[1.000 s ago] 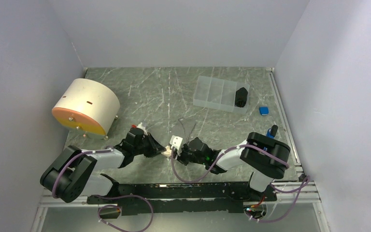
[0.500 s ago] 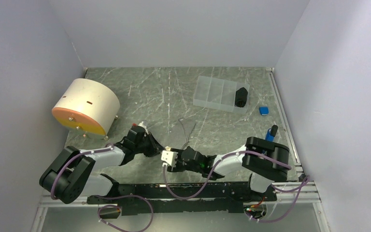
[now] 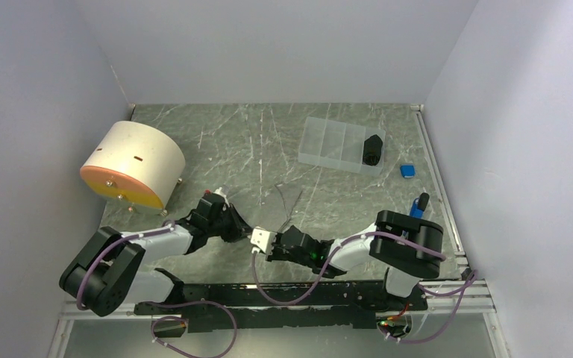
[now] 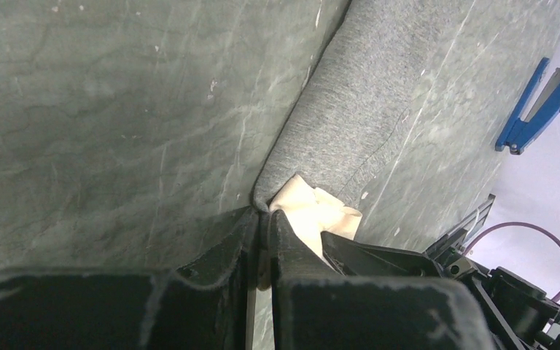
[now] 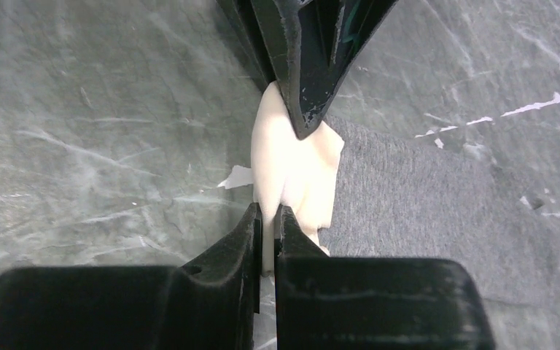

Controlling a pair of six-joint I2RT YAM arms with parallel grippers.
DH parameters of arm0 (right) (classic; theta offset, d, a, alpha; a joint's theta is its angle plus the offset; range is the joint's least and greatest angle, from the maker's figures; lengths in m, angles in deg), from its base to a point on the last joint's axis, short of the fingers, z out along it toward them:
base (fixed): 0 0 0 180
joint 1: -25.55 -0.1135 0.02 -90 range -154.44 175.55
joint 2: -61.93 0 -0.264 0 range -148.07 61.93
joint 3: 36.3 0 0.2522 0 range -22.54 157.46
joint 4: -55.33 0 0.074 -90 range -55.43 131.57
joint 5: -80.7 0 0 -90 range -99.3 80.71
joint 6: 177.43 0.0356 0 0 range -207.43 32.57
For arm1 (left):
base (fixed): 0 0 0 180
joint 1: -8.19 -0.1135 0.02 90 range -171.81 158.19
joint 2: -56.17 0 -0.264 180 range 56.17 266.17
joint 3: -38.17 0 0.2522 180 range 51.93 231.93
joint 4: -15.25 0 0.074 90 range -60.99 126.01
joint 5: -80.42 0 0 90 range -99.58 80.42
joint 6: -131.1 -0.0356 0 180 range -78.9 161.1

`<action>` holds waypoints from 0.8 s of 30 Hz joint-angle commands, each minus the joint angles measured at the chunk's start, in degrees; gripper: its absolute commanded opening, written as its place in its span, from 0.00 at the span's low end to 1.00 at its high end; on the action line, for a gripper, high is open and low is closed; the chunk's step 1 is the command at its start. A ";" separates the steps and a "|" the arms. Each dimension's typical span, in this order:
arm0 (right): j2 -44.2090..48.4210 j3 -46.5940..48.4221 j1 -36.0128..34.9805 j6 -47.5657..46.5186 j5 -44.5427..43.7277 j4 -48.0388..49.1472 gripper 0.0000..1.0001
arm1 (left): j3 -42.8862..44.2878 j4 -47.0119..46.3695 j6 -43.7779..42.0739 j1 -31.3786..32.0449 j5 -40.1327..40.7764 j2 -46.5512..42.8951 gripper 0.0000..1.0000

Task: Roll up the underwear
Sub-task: Roll the underwear to the center of the board.

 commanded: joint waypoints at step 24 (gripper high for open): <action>-16.63 -3.32 21.89 72.54 40.97 23.37 0.00 | 1.41 14.41 -7.36 -1.68 4.95 -18.44 0.71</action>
